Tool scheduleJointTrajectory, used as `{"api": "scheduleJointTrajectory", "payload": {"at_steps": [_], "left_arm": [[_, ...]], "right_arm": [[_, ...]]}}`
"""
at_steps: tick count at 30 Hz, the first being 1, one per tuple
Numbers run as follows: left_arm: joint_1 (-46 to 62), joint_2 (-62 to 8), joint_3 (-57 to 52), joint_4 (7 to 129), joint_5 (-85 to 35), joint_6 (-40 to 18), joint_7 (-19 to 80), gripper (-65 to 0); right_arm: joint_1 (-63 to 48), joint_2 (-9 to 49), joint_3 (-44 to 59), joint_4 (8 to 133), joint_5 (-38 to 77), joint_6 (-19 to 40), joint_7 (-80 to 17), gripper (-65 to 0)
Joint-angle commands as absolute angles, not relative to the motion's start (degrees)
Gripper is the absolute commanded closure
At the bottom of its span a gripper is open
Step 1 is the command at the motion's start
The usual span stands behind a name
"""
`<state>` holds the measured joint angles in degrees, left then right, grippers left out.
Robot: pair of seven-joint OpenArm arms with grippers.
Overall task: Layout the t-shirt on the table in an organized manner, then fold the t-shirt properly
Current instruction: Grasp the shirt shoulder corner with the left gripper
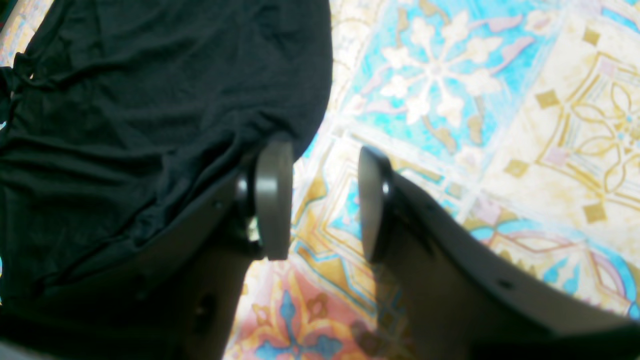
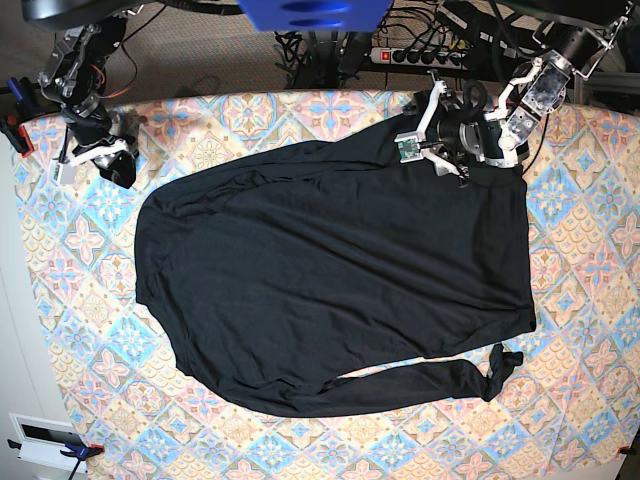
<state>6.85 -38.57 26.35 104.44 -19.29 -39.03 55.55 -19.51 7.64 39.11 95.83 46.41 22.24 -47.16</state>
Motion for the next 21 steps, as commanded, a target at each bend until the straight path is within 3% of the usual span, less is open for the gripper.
{"api": "scheduleJointTrajectory", "payload": {"at_steps": [1, 6, 15, 21], "left_arm": [[6.55, -39.34, 26.07, 105.36, -18.68, -38.99, 55.25, -28.8], [6.46, -38.99, 25.63, 105.36, -16.13, -38.9, 55.08, 0.0], [6.46, -37.32, 21.67, 105.54, -15.78, -38.81, 55.08, 0.0], [6.46, -37.32, 21.67, 105.54, -15.78, -38.81, 55.08, 0.0]], "right_arm": [[-19.38, 8.48, 39.43, 96.84, 47.34, 22.64, -46.11, -20.4], [-19.38, 8.48, 39.43, 96.84, 47.34, 22.64, -46.11, -20.4], [-19.74, 8.4, 39.69, 97.19, 48.13, 22.9, -50.42, -20.8], [-19.3, 8.4, 39.78, 92.0, 63.96, 22.9, -57.63, -20.8]]}}
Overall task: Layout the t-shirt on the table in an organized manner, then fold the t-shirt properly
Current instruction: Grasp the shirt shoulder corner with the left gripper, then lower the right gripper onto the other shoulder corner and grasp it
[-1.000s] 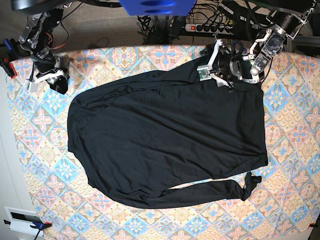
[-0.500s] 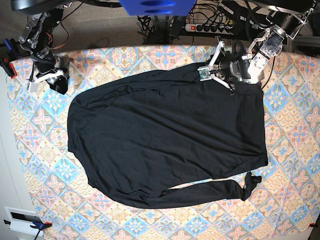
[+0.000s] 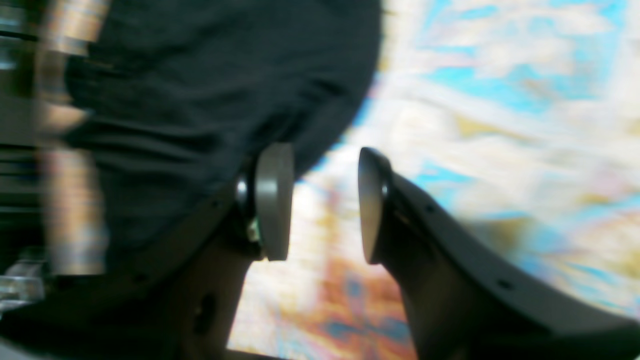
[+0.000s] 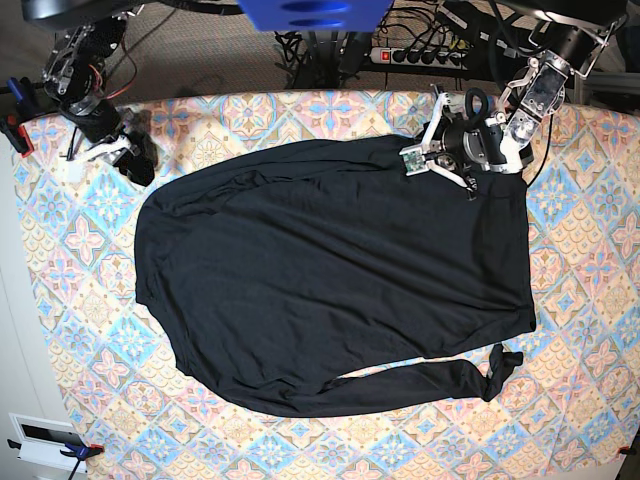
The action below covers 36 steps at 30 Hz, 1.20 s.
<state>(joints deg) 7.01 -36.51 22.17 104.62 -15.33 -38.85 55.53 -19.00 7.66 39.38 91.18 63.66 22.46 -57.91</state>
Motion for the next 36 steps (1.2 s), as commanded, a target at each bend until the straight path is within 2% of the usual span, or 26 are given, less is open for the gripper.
{"api": "scheduleJointTrajectory", "payload": {"at_steps": [1, 4, 9, 14, 18, 23, 27, 36], "left_arm": [[6.46, -37.32, 21.67, 105.54, -15.78, -38.81, 55.08, 0.0], [6.46, -37.32, 21.67, 105.54, -15.78, -38.81, 55.08, 0.0], [6.46, -37.32, 21.67, 105.54, -15.78, -38.73, 55.08, 0.0], [6.46, -37.32, 21.67, 105.54, -15.78, -38.73, 55.16, 0.0], [6.46, -37.32, 21.58, 105.54, -15.78, -38.64, 55.16, 0.0], [6.46, -37.32, 21.58, 105.54, -15.78, -38.64, 55.16, 0.0], [6.37, -37.32, 21.58, 105.54, -15.78, -38.64, 55.16, 0.0], [6.37, -37.32, 21.58, 105.54, -15.69, -38.64, 55.16, 0.0]], "right_arm": [[-19.3, 8.4, 39.78, 90.24, 65.71, 22.9, -58.51, -20.8], [-19.12, 8.4, 39.78, 84.79, 68.09, 22.73, -59.3, -20.7], [-12.53, 8.4, 39.78, 77.23, 68.62, 22.73, -59.47, -20.5], [-10.51, 8.4, 39.78, 74.24, 68.53, 22.64, -59.21, -20.5], [-10.51, 8.4, 39.6, 74.24, 68.53, 22.11, -59.21, -20.5], [-10.68, 8.66, 39.43, 74.86, 68.53, 15.25, -59.12, -20.7], [-10.95, 9.71, 39.43, 75.21, 67.47, 14.99, -59.47, -20.5], [-10.68, 10.15, 39.43, 86.2, 54.73, 14.9, -59.47, -20.6]]}}
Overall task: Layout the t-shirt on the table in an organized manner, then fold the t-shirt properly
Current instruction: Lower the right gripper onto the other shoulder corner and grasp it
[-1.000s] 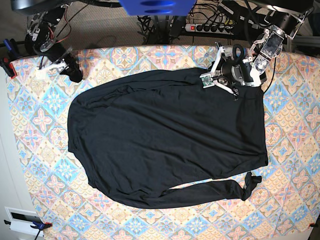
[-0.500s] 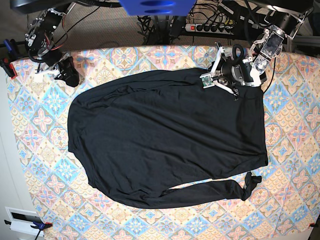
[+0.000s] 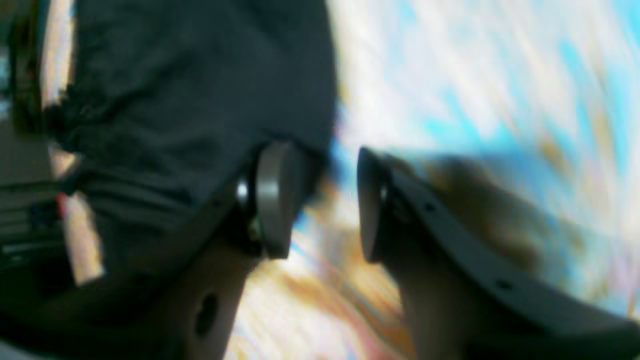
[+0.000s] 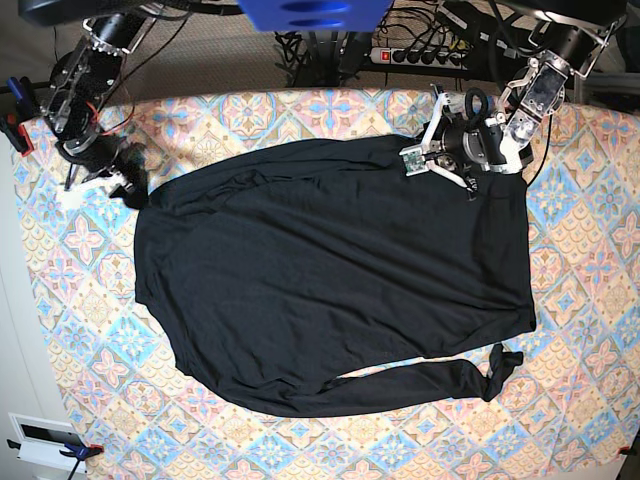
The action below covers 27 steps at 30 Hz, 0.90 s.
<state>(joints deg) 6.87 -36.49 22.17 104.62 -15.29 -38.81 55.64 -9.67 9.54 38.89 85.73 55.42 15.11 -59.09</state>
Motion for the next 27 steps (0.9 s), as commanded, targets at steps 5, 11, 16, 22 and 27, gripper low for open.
{"api": "scheduleJointTrajectory", "payload": {"at_steps": [5, 11, 16, 22, 27], "left_arm": [[6.29, -37.32, 21.58, 105.54, -15.69, -38.64, 55.16, 0.0], [5.67, -37.32, 21.58, 105.45, -15.69, -38.64, 55.16, 0.0], [5.67, -37.32, 21.58, 105.45, -15.69, -38.64, 55.16, 0.0], [5.67, -37.32, 21.58, 105.45, -15.69, -38.64, 55.16, 0.0], [5.67, -37.32, 21.58, 105.45, -15.69, -38.64, 55.16, 0.0]], "right_arm": [[-10.59, 10.24, 39.43, 86.11, 51.03, 14.9, -59.56, -20.7], [-10.51, 10.24, 39.34, 84.88, 47.43, 14.9, -59.56, -20.8], [-10.51, 10.24, 39.34, 83.21, 45.23, 14.9, -59.56, -20.8], [-10.15, 10.15, 39.08, 83.21, 45.05, 14.9, -59.56, -20.8], [-9.1, 10.15, 35.82, 83.21, 45.05, 14.9, -59.56, -20.8]]}}
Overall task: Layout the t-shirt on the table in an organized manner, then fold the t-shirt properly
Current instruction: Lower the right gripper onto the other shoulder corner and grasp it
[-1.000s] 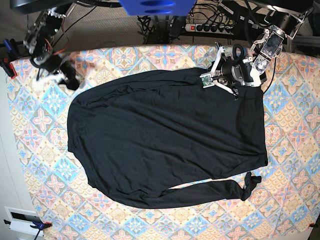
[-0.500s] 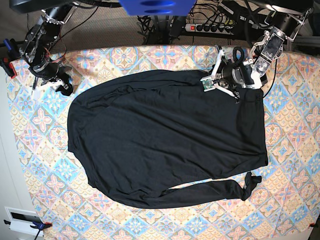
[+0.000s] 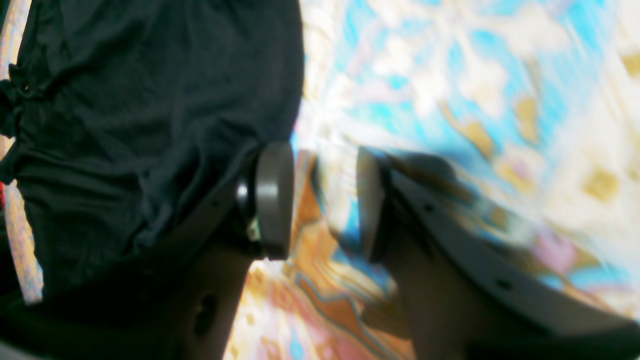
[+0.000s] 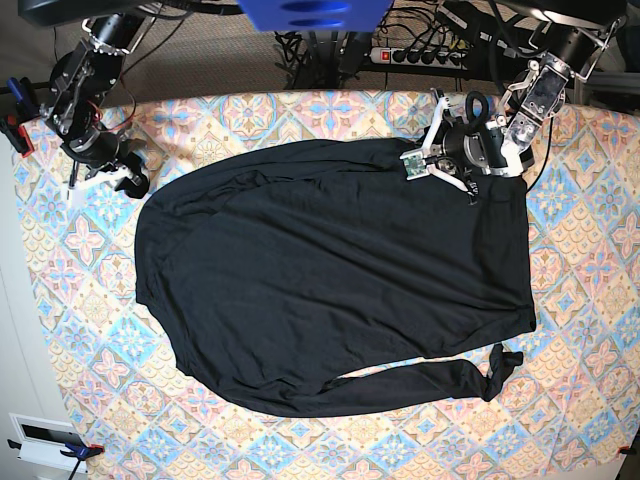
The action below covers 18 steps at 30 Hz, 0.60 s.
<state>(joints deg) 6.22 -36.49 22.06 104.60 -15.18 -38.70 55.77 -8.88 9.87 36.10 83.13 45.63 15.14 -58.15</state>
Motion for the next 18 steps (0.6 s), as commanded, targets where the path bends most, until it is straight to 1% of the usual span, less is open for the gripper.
{"api": "scheduleJointTrajectory", "payload": {"at_steps": [1, 9, 15, 18], "left_arm": [[5.67, -37.32, 21.58, 105.45, -15.69, -38.64, 55.16, 0.0], [5.67, -37.32, 21.58, 105.45, -15.69, -38.64, 55.16, 0.0], [5.67, -37.32, 21.58, 105.45, -15.69, -38.64, 55.16, 0.0], [5.67, -37.32, 21.58, 105.45, -15.69, -38.64, 55.16, 0.0]], "right_arm": [[-9.1, 10.15, 35.65, 83.21, 45.05, 14.9, -59.56, -20.8], [-9.1, 9.98, 34.59, 83.21, 45.32, 14.9, -59.47, -20.8], [-7.6, 8.66, 34.42, 83.21, 45.32, 14.9, -59.56, -20.8], [-7.6, 7.69, 32.66, 83.21, 45.14, 14.9, -59.56, -20.8]]}}
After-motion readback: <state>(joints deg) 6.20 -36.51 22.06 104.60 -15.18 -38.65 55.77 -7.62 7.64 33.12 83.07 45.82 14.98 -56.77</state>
